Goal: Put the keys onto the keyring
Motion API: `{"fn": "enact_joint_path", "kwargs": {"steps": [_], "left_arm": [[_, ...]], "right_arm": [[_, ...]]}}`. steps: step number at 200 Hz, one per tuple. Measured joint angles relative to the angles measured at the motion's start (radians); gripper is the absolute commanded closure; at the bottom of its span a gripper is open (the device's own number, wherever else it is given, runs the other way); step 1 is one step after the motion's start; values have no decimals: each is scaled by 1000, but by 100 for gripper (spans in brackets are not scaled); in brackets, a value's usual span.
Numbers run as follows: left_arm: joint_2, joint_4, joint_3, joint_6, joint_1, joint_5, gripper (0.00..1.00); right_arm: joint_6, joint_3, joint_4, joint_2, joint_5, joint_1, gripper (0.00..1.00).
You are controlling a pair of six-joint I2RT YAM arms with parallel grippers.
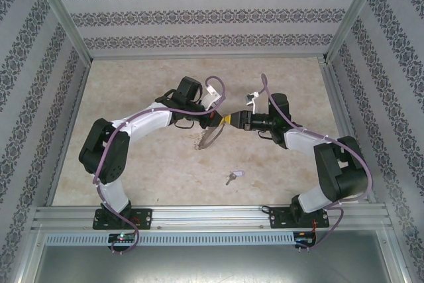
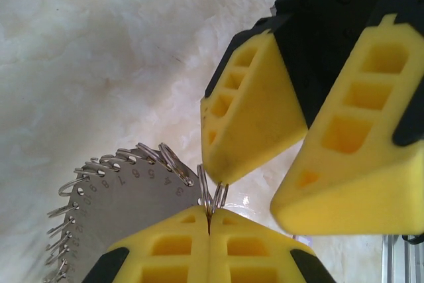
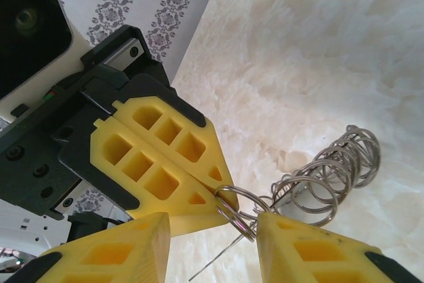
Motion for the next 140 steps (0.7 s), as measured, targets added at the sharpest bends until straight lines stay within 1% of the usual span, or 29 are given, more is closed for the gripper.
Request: {"fn": "enact_joint_path", "kwargs": {"steps": [31,89,112,131,140], "left_arm": [[-1,1,0,-7,6,2,100],[-8,8,0,-16,6,6,100],[-10,9,0,-22,6,13,100],[-10,9,0,-27,6,20,100],[-10,10,0,-30,6,21,100]], "right_arm": [[8,-2,19,15,1,8,65],[14,-19,43,23,-1,9,80],[22,-26,61,26,-5,9,80],[29,-28,72,26,-7,9,72],[32,-29,78,26,-8,9,70]]}}
